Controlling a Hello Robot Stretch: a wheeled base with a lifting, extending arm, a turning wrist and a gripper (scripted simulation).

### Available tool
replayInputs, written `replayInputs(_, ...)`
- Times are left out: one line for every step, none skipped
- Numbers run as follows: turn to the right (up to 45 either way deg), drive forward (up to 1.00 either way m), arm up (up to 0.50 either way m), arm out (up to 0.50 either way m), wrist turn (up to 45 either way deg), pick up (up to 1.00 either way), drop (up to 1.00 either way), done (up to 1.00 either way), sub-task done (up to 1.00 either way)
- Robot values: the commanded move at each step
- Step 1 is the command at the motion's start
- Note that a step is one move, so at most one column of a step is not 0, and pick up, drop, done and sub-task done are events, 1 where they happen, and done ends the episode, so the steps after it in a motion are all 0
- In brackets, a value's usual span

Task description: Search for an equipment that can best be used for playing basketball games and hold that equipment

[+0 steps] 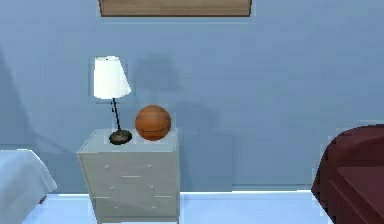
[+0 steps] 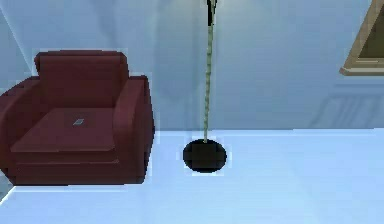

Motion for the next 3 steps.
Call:
replayInputs(0.0, 0.30, 0.00, 0.00, 0.0, 0.00, 0.00, 0.00, 0.00)
replayInputs(-45.0, 0.00, 0.00, 0.00, 0.0, 0.00, 0.00, 0.00, 0.00)
replayInputs(-45.0, 0.00, 0.00, 0.00, 0.0, 0.00, 0.00, 0.00, 0.00)
